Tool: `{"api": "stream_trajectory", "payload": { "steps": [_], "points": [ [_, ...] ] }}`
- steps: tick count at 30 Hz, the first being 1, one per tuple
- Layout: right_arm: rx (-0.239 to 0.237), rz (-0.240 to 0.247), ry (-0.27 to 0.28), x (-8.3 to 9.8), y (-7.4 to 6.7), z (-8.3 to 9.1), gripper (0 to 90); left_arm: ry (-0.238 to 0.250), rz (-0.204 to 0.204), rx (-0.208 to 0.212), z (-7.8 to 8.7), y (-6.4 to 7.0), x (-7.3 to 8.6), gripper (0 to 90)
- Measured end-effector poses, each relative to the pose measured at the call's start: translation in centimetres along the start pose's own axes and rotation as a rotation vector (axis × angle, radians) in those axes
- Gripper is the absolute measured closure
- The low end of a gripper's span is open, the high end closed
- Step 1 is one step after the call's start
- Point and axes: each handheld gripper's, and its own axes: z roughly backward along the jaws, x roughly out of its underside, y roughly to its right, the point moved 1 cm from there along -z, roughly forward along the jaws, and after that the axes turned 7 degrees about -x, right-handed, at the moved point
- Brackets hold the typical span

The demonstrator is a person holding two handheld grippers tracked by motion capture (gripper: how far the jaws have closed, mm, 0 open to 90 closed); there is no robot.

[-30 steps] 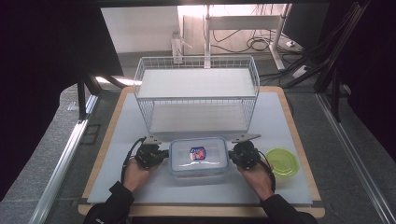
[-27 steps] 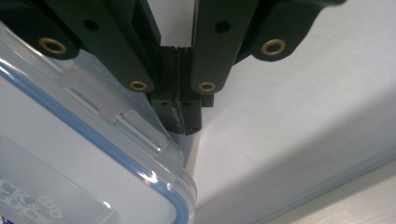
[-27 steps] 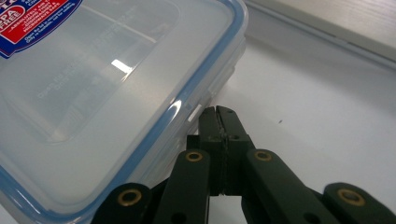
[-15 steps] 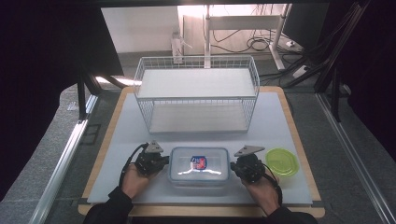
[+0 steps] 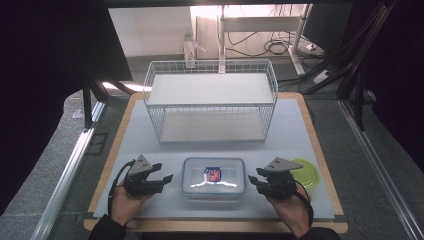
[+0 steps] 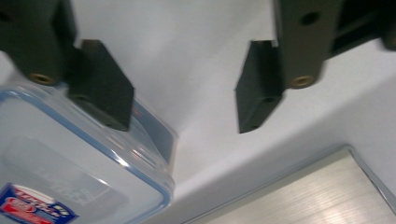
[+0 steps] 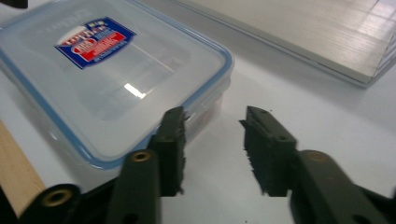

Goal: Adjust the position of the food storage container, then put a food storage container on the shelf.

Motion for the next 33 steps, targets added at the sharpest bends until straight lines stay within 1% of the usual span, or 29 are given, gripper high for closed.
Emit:
{"api": "stream_trajectory", "payload": {
  "steps": [1, 2, 4, 5, 6, 7, 8, 9, 10, 11, 12, 13, 14, 17, 18, 19, 23, 27, 30, 31, 32, 33],
  "points": [
    [0.000, 0.003, 0.003, 0.0, 0.0, 0.1, 48.9, 0.005, 0.002, 0.004, 0.2, 0.1, 0.2, 29.9],
    [-0.005, 0.003, 0.012, 0.1, -0.1, 0.2, 45.1, 0.008, 0.015, 0.027, 0.5, 0.3, 0.6, 26.8],
    [-0.022, 0.002, 0.027, 0.2, -0.2, 0.4, 38.5, 0.003, 0.011, 0.041, 0.8, 0.6, 1.0, 21.7],
    [-0.033, 0.000, 0.035, 0.3, -0.2, 0.5, 34.7, 0.003, 0.011, 0.041, 0.8, 0.6, 1.0, 20.5],
    [-0.033, 0.000, 0.035, 0.3, -0.2, 0.5, 34.7, 0.001, 0.005, 0.045, 0.9, 0.7, 1.2, 20.5],
    [-0.044, -0.005, 0.040, 0.4, -0.2, 0.5, 31.8, -0.001, -0.002, 0.046, 1.0, 0.9, 1.3, 18.7],
    [-0.059, -0.014, 0.047, 0.6, -0.2, 0.6, 26.1, -0.013, -0.012, 0.049, 1.0, 1.1, 1.5, 13.4],
    [-0.059, -0.014, 0.047, 0.6, -0.2, 0.6, 26.1, -0.013, -0.012, 0.049, 1.0, 1.1, 1.5, 12.7],
    [-0.077, -0.024, 0.052, 0.8, -0.2, 0.6, 22.5, -0.015, -0.018, 0.050, 1.0, 1.1, 1.6, 11.5],
    [-0.077, -0.024, 0.052, 0.8, -0.2, 0.6, 22.5, -0.011, -0.025, 0.051, 1.0, 1.2, 1.6, 11.5],
    [-0.077, -0.028, 0.054, 0.9, -0.3, 0.6, 20.5, -0.008, -0.029, 0.049, 0.9, 1.3, 1.5, 9.9],
    [-0.093, -0.029, 0.051, 0.9, -0.3, 0.5, 15.7, -0.006, -0.034, 0.040, 0.8, 1.3, 1.5, 7.4],
    [-0.096, -0.030, 0.046, 0.9, -0.3, 0.4, 13.2, -0.001, -0.039, 0.040, 0.8, 1.4, 1.5, 6.6],
    [-0.108, -0.024, 0.033, 0.9, -0.4, 0.1, 11.2, 0.009, -0.050, 0.066, 0.5, 1.4, 1.5, 4.4],
    [-0.111, -0.024, 0.028, 0.9, -0.4, -0.1, 9.8, 0.015, -0.060, 0.070, 0.5, 1.5, 1.5, 4.3],
    [-0.129, -0.023, 0.019, 0.8, -0.5, -0.4, 7.8, 0.018, -0.066, 0.068, 0.4, 1.6, 1.4, 4.3],
    [-0.136, -0.024, 0.011, 0.7, -0.7, -0.8, 6.1, 0.006, -0.065, 0.077, 0.4, 1.8, 0.8, 4.6],
    [-0.140, -0.016, -0.003, 0.6, -0.5, -1.3, 3.0, -0.007, -0.061, 0.106, -0.1, 1.9, 0.1, 4.3],
    [-0.163, -0.018, -0.023, 0.4, -0.2, -1.9, 0.4, -0.007, -0.056, 0.130, -0.4, 1.9, -0.5, 3.7],
    [-0.163, -0.018, -0.023, 0.4, -0.2, -1.9, 0.4, -0.010, -0.052, 0.140, -0.6, 1.9, -0.8, 3.7],
    [-0.179, -0.023, -0.030, 0.3, -0.2, -2.2, 0.4, -0.015, -0.045, 0.156, -0.9, 1.9, -1.2, 3.1],
    [-0.184, -0.021, -0.033, 0.2, -0.2, -2.3, 0.6, -0.015, -0.045, 0.156, -0.9, 1.9, -1.2, 3.2]
  ]
}}
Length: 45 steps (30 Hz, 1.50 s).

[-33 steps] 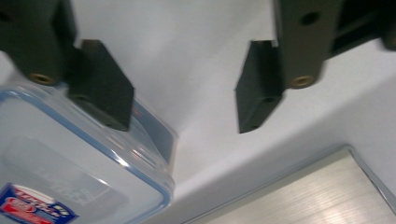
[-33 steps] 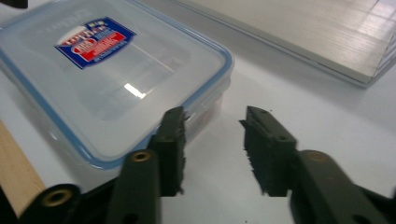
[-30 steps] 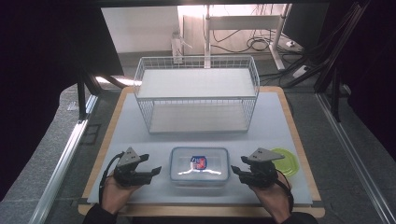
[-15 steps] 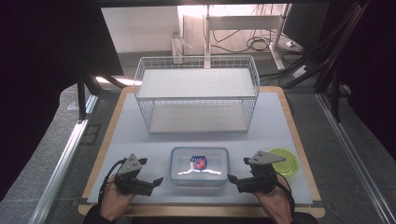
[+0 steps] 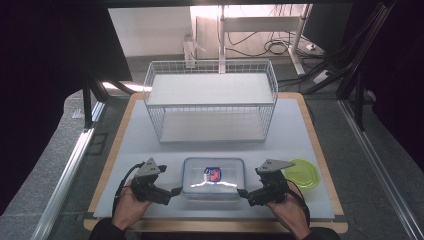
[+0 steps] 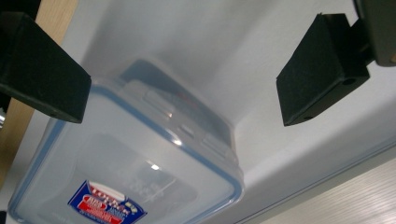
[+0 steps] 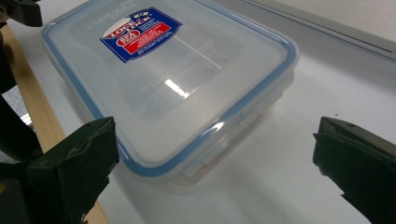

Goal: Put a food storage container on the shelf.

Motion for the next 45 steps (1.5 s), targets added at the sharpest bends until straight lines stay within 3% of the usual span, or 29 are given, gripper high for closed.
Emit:
{"api": "stream_trajectory", "payload": {
  "steps": [7, 9, 12, 16, 17, 20, 22, 23, 31, 36, 41, 44, 45],
  "points": [
    [-0.005, -0.001, -0.029, -0.6, 0.0, -0.7, 1.0, -0.046, 0.020, 0.044, -1.7, -0.2, -1.2, 2.1],
    [-0.022, -0.046, -0.035, -0.8, 0.2, -1.1, 0.9, -0.053, 0.038, 0.065, -2.2, -0.2, -1.4, 1.4],
    [-0.037, -0.069, -0.044, -0.9, 0.4, -1.4, 0.9, -0.058, 0.067, 0.088, -2.8, -0.5, -1.8, 1.7],
    [-0.103, -0.113, -0.066, -1.2, 0.8, -2.1, 0.8, -0.069, 0.125, 0.156, -3.8, -1.1, -1.9, 0.0],
    [-0.107, -0.113, -0.073, -1.2, 0.9, -2.3, 0.8, -0.074, 0.157, 0.191, -4.3, -1.3, -1.8, 0.0],
    [-0.126, -0.133, -0.076, -1.3, 1.0, -2.6, 0.8, -0.075, 0.170, 0.220, -4.6, -1.4, -1.8, 0.0],
    [-0.145, -0.166, -0.077, -1.3, 1.2, -3.1, 0.0, -0.086, 0.176, 0.282, -5.1, -1.2, -1.6, 0.0],
    [-0.149, -0.179, -0.076, -1.3, 1.3, -3.2, 0.0, -0.091, 0.183, 0.287, -5.2, -1.0, -1.6, 0.0],
    [-0.205, -0.275, -0.093, -0.9, 1.6, -3.5, 0.9, -0.110, 0.167, 0.273, -4.7, -0.5, -1.5, 0.0],
    [-0.196, -0.275, -0.102, -0.7, 1.1, -2.8, 8.4, -0.100, 0.147, 0.261, -3.8, -0.1, -1.2, 5.2],
    [-0.160, -0.235, -0.073, -0.6, 0.3, -1.4, 21.1, -0.074, 0.116, 0.217, -2.5, 0.9, -0.9, 13.9],
    [-0.157, -0.234, -0.073, -0.5, 0.0, -1.1, 24.4, -0.072, 0.111, 0.206, -2.2, 1.3, -0.8, 16.5],
    [-0.160, -0.244, -0.058, -0.3, 0.0, -0.7, 29.7, -0.068, 0.103, 0.197, -1.8, 1.6, -0.5, 17.7]
  ]
}}
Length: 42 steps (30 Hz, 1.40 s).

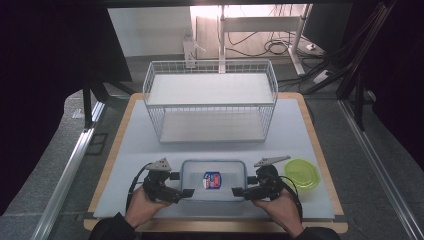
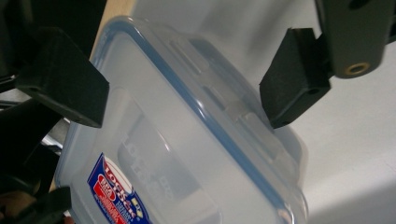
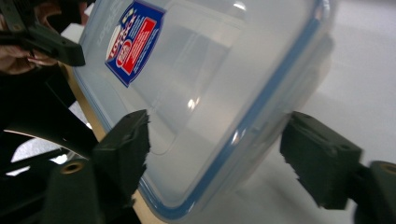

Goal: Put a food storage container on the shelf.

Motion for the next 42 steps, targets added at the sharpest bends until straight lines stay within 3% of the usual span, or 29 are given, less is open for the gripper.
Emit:
{"api": "stream_trajectory", "payload": {
  "steps": [3, 4, 5, 7, 11, 14, 19, 23, 28, 34, 42],
  "points": [
    [-0.027, -0.019, 0.016, 0.2, 0.1, 0.6, 37.6, 0.020, 0.023, 0.005, 0.4, 0.0, 0.2, 26.5],
    [-0.027, -0.019, 0.016, 0.2, 0.1, 0.6, 37.6, 0.034, 0.044, 0.021, 0.7, -0.3, 0.4, 26.5],
    [-0.035, -0.025, 0.019, 0.4, 0.0, 1.0, 41.6, 0.054, 0.069, 0.053, 1.1, -0.7, 0.7, 35.1],
    [-0.040, -0.034, 0.026, 0.5, 0.0, 1.2, 45.0, 0.059, 0.080, 0.058, 1.3, -0.8, 0.8, 39.3],
    [-0.060, -0.077, 0.052, 0.7, 0.2, 1.5, 48.8, 0.068, 0.093, 0.042, 1.5, -0.6, 0.7, 41.3],
    [-0.051, -0.061, 0.074, 0.6, 0.0, 1.7, 53.0, 0.091, 0.107, 0.030, 1.9, -0.6, 0.6, 47.5],
    [-0.039, -0.043, 0.080, 0.5, -0.2, 1.7, 53.2, 0.091, 0.128, 0.025, 1.9, -0.6, 0.6, 48.5],
    [-0.025, -0.021, 0.102, 0.4, -0.5, 1.7, 53.3, 0.095, 0.124, -0.005, 2.0, -0.4, 0.4, 48.6],
    [-0.016, -0.002, 0.121, 0.0, -0.7, 2.1, 53.2, 0.120, 0.132, 0.005, 2.2, -0.4, 0.2, 49.5],
    [-0.021, 0.017, 0.142, -0.8, -0.8, 2.6, 53.1, 0.147, 0.116, -0.002, 3.0, -0.5, -1.0, 50.1],
    [-0.032, 0.037, 0.167, -3.0, -0.8, 3.2, 53.0, 0.178, 0.104, -0.023, 4.3, -1.1, -3.0, 50.3]
  ]
}}
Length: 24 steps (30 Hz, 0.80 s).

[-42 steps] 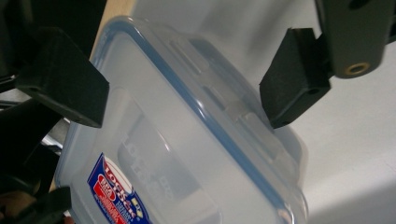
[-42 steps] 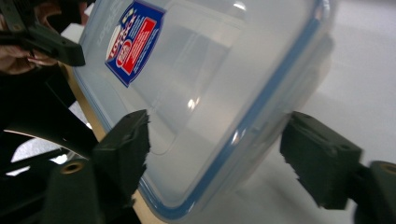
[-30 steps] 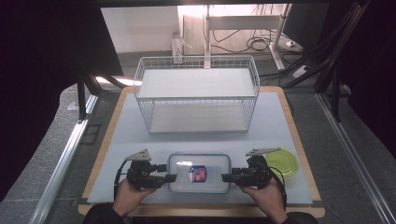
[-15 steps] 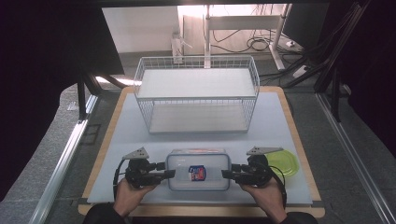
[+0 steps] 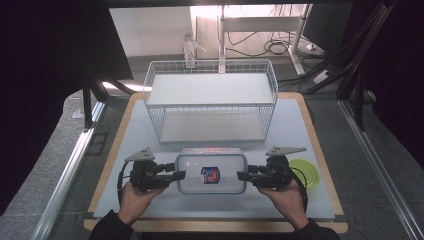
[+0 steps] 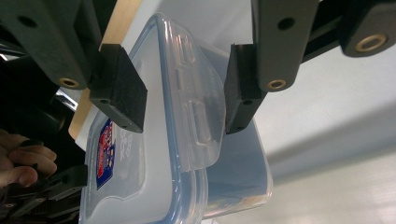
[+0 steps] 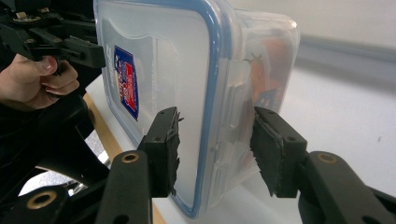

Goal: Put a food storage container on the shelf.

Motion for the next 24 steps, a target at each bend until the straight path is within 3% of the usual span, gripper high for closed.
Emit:
{"api": "stream_trajectory", "payload": {
  "steps": [24],
  "points": [
    [-0.006, 0.034, 0.090, -8.3, 0.5, 1.6, 52.7, 0.048, -0.045, -0.034, 1.3, -1.1, -8.4, 50.2]
  ]
}}
